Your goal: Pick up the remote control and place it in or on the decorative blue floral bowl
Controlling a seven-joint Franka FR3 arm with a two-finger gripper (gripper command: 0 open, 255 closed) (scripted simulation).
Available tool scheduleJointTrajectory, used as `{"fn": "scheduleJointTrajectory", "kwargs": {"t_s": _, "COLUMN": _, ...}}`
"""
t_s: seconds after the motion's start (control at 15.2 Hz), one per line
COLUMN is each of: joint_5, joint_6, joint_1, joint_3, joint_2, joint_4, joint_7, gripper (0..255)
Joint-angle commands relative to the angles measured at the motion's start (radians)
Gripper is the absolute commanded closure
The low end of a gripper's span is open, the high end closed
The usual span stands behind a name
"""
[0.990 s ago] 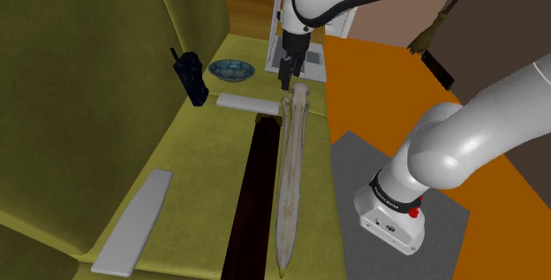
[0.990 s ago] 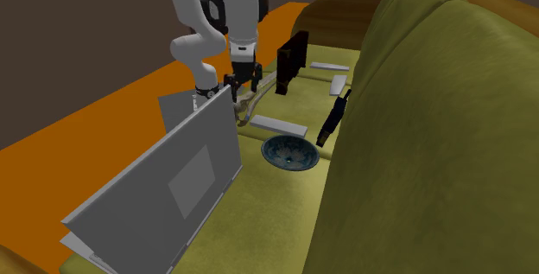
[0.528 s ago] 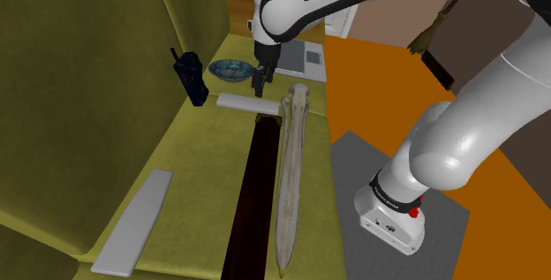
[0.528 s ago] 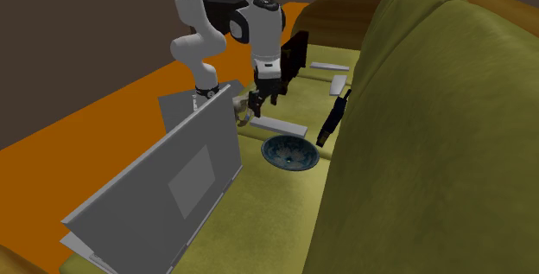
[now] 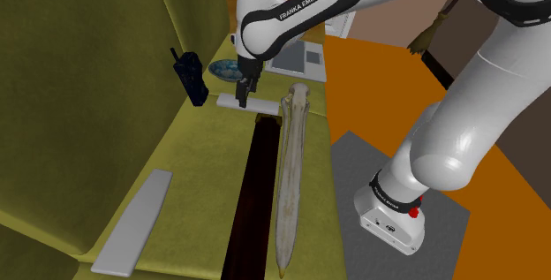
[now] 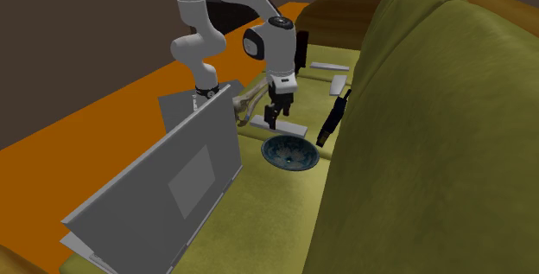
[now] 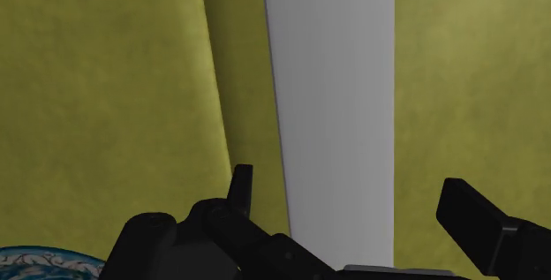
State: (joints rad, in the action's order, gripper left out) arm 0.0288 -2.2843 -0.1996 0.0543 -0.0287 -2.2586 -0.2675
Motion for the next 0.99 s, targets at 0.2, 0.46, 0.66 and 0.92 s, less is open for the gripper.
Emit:
{"fn": "scheduleJointTrajectory", "kwargs": {"t_s": 0.2, "joint_5": -0.001, "joint_6": -0.059, "joint_1": -0.001, "joint_3": 0.0, "joint_2": -0.039, "joint_4": -0.02, "joint_7": 0.0, "gripper": 0}}
{"fn": "scheduleJointTrajectory", "kwargs": {"t_s": 0.46, "joint_5": -0.001, "joint_6": -0.059, "joint_1": -0.001, "joint_3": 0.0, "joint_2": -0.039, "joint_4": -0.019, "joint_7": 0.0, "gripper": 0}}
{"fn": "scheduleJointTrajectory", "kwargs": {"t_s": 0.66, "joint_5": -0.001, "joint_6": -0.059, "joint_1": -0.001, "joint_3": 0.0, "joint_2": -0.039, "joint_4": -0.019, "joint_7": 0.0, "gripper": 0}}
{"fn": "scheduleJointTrajectory", "kwargs": {"t_s": 0.92, "joint_5": -0.001, "joint_6": -0.058, "joint_1": -0.001, "joint_3": 0.0, "joint_2": -0.039, "joint_4": -0.019, "joint_7": 0.0, "gripper": 255}}
